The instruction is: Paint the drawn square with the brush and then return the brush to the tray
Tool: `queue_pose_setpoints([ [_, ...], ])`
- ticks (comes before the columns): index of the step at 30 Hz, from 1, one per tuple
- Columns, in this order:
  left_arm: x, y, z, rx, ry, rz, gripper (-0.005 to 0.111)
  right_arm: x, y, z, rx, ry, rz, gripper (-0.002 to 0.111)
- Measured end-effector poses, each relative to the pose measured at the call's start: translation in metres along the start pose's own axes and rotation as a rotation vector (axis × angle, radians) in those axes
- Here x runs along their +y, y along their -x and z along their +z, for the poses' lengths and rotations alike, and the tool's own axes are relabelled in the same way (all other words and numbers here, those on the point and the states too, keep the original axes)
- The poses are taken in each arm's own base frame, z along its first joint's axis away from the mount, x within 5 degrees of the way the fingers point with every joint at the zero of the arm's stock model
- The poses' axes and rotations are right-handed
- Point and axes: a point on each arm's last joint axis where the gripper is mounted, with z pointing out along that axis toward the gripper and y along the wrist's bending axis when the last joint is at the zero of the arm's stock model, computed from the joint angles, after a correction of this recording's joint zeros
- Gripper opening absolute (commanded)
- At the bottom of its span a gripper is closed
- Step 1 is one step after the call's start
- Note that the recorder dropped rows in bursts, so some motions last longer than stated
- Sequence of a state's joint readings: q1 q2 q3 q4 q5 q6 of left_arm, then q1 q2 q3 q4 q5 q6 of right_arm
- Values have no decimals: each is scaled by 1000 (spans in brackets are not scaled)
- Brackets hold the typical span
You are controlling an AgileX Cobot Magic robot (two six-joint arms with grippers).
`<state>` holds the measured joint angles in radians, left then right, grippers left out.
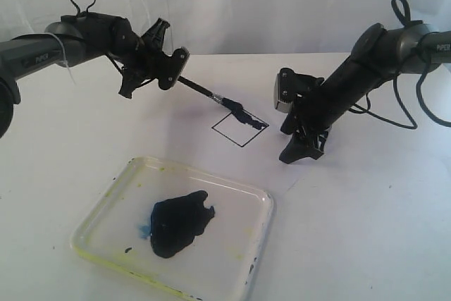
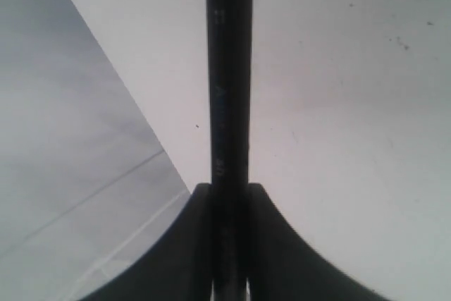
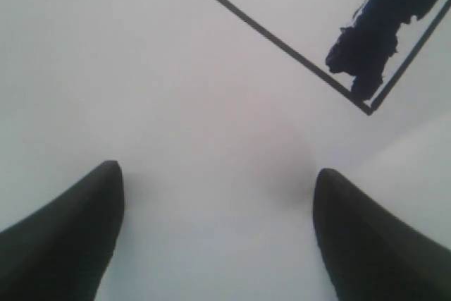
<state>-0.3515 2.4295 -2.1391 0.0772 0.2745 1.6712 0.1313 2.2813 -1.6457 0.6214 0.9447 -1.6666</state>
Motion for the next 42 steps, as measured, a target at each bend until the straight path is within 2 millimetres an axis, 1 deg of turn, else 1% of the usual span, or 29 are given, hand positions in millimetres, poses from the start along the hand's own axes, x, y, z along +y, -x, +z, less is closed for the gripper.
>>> queue_pose_setpoints([
  [3, 1, 0, 0, 4, 16, -46, 0, 0, 0, 0, 0, 0, 0, 70],
  [6, 4, -1, -4, 2, 14, -61, 0, 0, 0, 0, 0, 0, 0, 70],
  [10, 10, -3, -16, -3, -4, -68, 0, 0, 0, 0, 0, 0, 0, 70],
  [16, 6, -2, -26, -29, -117, -62, 0, 0, 0, 0, 0, -2, 0, 70],
  [19, 5, 0, -35, -55, -185, -51, 0, 0, 0, 0, 0, -2, 0, 70],
  [22, 5, 0, -44, -63, -196, -55, 0, 0, 0, 0, 0, -2, 0, 70],
  [25, 0, 1, -52, -66, -208, -56, 0, 0, 0, 0, 0, -2, 0, 70],
  [27, -8, 5, -51, -65, -201, -56, 0, 0, 0, 0, 0, -2, 0, 70],
  [31, -14, 20, -46, -67, -167, -24, 0, 0, 0, 0, 0, -2, 0, 70],
  [34, -14, 33, -44, -77, -147, -2, 0, 0, 0, 0, 0, -2, 0, 70],
  [36, -10, 38, -44, -79, -122, -5, 0, 0, 0, 0, 0, -2, 0, 70],
  [42, -7, 37, -44, -64, -91, 2, 0, 0, 0, 0, 0, -2, 0, 70],
])
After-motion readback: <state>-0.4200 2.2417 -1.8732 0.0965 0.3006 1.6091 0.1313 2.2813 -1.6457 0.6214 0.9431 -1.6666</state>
